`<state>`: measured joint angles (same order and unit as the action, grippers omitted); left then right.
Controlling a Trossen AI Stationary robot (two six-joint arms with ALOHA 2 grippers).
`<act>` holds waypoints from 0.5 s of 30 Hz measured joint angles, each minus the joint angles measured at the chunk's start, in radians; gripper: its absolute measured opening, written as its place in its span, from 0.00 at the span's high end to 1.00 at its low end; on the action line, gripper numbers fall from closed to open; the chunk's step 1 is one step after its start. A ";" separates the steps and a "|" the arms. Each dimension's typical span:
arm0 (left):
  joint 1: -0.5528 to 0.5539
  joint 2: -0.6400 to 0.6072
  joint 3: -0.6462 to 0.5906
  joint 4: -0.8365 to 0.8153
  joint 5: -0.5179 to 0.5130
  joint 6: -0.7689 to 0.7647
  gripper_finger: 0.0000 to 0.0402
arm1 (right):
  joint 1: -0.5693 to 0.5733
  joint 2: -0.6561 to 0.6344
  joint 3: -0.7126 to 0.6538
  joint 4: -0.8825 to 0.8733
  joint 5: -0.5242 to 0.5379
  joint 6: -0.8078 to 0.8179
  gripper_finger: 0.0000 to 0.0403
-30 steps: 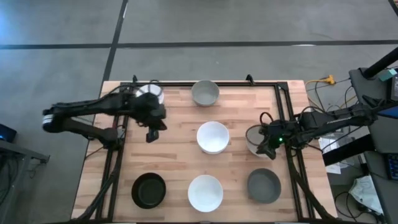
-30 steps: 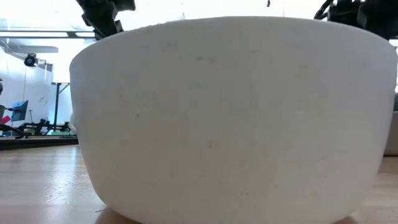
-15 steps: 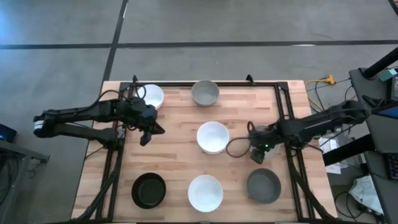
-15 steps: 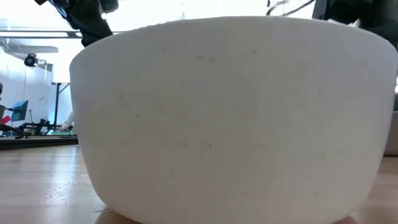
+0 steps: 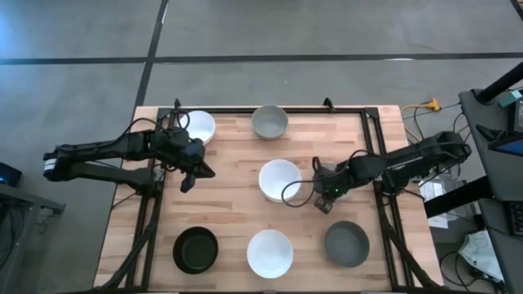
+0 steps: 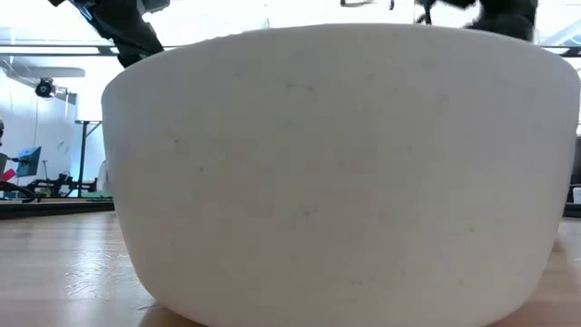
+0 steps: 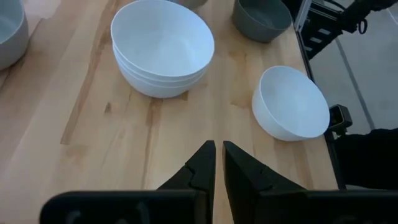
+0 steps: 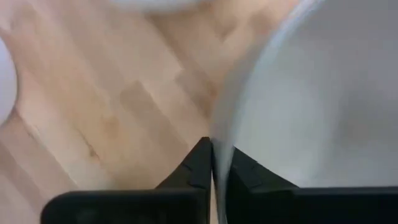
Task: Nest bowls inside each other
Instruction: Stack the brown bowl on the middle white bowl
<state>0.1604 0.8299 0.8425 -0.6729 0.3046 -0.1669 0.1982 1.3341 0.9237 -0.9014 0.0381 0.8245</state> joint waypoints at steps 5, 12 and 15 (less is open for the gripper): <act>0.001 0.007 0.000 -0.001 0.000 0.000 0.96 | 0.009 -0.014 0.206 -0.005 0.235 -0.179 0.98; 0.001 0.043 -0.005 -0.024 0.003 -0.008 0.96 | 0.037 0.088 0.402 0.207 0.281 -0.752 0.98; 0.001 0.050 -0.005 -0.047 0.028 -0.010 0.96 | 0.023 0.180 0.452 0.168 0.147 -0.849 0.98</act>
<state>0.1612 0.8795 0.8371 -0.7199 0.3328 -0.1765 0.2215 1.5140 1.3754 -0.7335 0.1854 -0.0249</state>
